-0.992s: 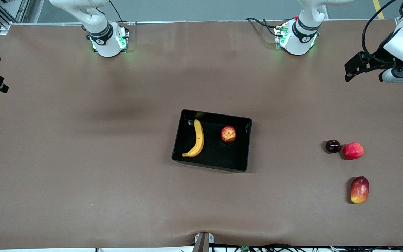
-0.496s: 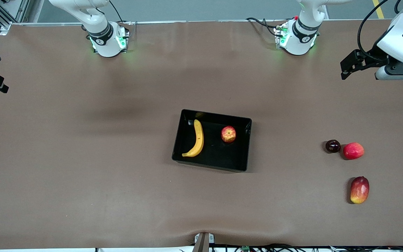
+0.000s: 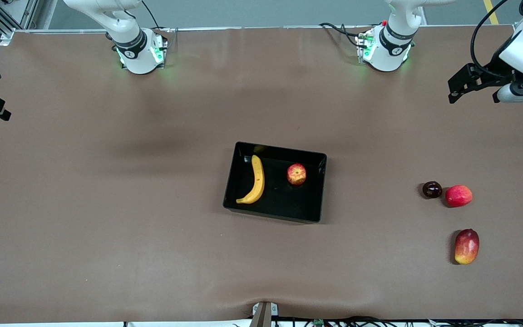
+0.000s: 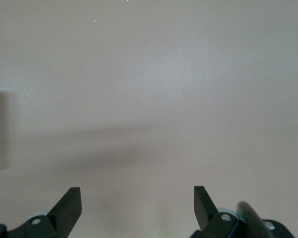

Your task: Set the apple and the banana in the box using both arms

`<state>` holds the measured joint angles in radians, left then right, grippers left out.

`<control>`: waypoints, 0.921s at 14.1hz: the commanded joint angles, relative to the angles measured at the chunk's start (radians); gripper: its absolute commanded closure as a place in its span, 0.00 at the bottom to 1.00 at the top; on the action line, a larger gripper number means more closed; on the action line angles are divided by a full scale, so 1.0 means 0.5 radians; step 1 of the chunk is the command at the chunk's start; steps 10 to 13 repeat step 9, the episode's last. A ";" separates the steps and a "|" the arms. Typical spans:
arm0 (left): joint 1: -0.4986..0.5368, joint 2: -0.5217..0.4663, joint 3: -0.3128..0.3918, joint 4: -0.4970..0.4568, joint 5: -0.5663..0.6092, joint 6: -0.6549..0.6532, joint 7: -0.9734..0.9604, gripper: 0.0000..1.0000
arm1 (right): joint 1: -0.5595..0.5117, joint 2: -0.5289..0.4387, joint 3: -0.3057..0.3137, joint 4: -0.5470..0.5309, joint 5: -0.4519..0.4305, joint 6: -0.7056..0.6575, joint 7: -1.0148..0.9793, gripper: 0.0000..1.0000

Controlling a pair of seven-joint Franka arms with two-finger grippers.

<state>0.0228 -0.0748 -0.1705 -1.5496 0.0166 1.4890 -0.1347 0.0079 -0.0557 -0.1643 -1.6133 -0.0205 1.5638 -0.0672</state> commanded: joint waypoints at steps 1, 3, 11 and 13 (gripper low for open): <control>0.034 -0.031 -0.015 0.010 -0.009 -0.039 0.036 0.00 | -0.040 0.007 0.019 0.033 0.038 -0.026 -0.013 0.00; 0.034 -0.031 -0.015 0.007 -0.006 -0.039 0.036 0.00 | -0.037 0.007 0.019 0.033 0.038 -0.029 -0.013 0.00; 0.077 -0.047 -0.009 0.010 -0.006 -0.085 0.058 0.00 | -0.037 0.007 0.019 0.033 0.038 -0.026 -0.013 0.00; 0.077 -0.047 -0.009 0.010 -0.006 -0.085 0.058 0.00 | -0.037 0.007 0.019 0.033 0.038 -0.026 -0.013 0.00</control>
